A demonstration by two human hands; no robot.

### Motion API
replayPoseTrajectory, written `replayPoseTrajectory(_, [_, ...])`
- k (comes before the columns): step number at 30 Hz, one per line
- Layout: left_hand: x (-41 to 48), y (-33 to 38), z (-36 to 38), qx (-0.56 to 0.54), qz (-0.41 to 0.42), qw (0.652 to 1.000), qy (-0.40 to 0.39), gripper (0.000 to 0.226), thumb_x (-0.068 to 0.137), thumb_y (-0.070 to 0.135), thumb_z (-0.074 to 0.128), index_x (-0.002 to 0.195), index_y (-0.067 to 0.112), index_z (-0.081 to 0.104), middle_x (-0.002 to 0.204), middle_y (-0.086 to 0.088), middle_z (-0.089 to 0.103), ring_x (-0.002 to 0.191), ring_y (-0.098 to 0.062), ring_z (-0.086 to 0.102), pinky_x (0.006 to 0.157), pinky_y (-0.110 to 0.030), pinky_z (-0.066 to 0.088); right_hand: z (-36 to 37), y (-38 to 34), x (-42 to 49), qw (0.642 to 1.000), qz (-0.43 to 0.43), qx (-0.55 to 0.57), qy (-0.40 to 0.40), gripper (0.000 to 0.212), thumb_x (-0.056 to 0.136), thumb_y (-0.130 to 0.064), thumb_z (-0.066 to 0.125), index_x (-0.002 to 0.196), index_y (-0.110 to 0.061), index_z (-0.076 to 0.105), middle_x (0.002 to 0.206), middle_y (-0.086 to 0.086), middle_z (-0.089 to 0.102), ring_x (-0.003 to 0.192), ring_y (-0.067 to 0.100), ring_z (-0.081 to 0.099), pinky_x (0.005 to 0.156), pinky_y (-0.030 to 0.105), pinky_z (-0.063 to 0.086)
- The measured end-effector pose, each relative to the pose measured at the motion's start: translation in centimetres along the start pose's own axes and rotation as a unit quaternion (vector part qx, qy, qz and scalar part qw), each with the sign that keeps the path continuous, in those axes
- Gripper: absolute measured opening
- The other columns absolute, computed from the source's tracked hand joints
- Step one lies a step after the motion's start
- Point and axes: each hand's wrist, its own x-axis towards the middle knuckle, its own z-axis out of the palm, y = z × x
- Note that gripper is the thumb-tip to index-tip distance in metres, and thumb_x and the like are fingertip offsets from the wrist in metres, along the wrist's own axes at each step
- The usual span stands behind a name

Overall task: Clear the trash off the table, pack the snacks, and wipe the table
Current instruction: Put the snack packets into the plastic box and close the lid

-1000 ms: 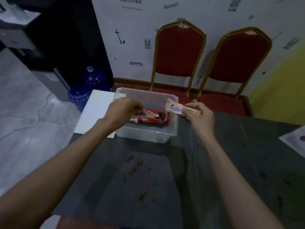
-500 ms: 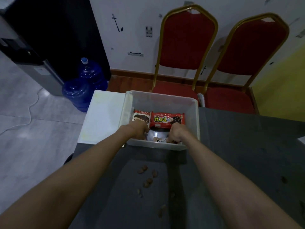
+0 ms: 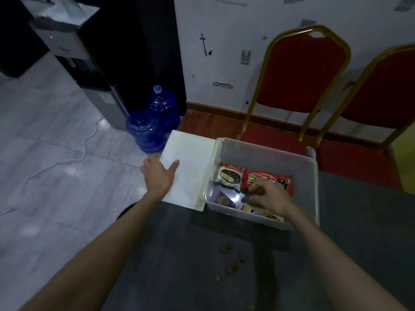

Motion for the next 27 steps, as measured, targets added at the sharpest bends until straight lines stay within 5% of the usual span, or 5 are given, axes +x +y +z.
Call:
replayPoseTrajectory(3, [1.3, -3.7, 1.2, 0.153, -0.116, 0.973, -0.126, 0.125, 0.056, 0.076, 0.070, 0.147, 0.013, 0.012, 0.155, -0.013, 0.021, 0.142, -0.034, 0.020, 0.111, -0.051, 0.027, 0.1, -0.4, -0.1, 0.999, -0.004, 0.045, 0.004, 0.015, 0.083, -0.023, 0.074, 0.096, -0.023, 0.067, 0.095, -0.010, 0.067, 0.081, 0.001, 0.064, 0.060, 0.011, 0.044])
replayPoseTrajectory(7, [2.3, -5.6, 2.0, 0.053, -0.133, 0.976, -0.164, 0.136, 0.045, 0.071, 0.079, 0.148, 0.017, 0.008, 0.151, -0.012, 0.029, 0.136, -0.035, 0.033, 0.107, -0.053, 0.037, -0.1, -0.4, -0.4, 0.999, -0.019, 0.036, 0.008, 0.016, 0.087, -0.015, 0.068, 0.101, -0.021, 0.067, 0.096, -0.015, 0.062, 0.092, 0.003, 0.060, 0.078, 0.017, 0.046])
replayPoseTrajectory(18, [-0.8, -0.6, -3.4, 0.034, 0.015, 0.995, 0.091, 0.050, 0.091, 0.049, 0.045, 0.114, 0.006, 0.051, 0.111, -0.017, 0.059, 0.098, -0.036, 0.056, 0.083, -0.047, 0.046, -0.5, -1.0, -2.0, 0.985, 0.002, 0.174, 0.019, 0.013, 0.095, -0.015, 0.056, 0.098, -0.022, 0.067, 0.101, -0.001, 0.069, 0.093, 0.014, 0.066, 0.076, 0.026, 0.055])
replayPoseTrajectory(21, [-5.0, 1.5, -4.5, 0.041, 0.162, 0.968, 0.188, 0.029, 0.100, 0.027, 0.033, 0.105, 0.006, 0.053, 0.096, -0.017, 0.051, 0.088, -0.034, 0.048, 0.074, -0.039, 0.032, -1.6, -2.6, -3.2, 0.936, 0.046, 0.348, 0.035, 0.030, 0.100, -0.035, 0.042, 0.109, -0.015, 0.063, 0.113, 0.012, 0.069, 0.099, 0.019, 0.068, 0.082, 0.030, 0.056])
replayPoseTrajectory(27, [-10.4, 2.8, -3.1, 0.121, 0.500, 0.838, 0.181, 0.026, 0.094, 0.027, 0.037, 0.116, 0.022, 0.050, 0.104, -0.006, 0.041, 0.090, -0.025, 0.039, 0.074, -0.033, 0.023, -6.4, -3.2, -6.7, 0.722, 0.032, 0.690, 0.035, 0.060, 0.087, -0.060, 0.051, 0.132, -0.019, 0.050, 0.123, 0.011, 0.066, 0.111, 0.031, 0.064, 0.084, 0.042, 0.056])
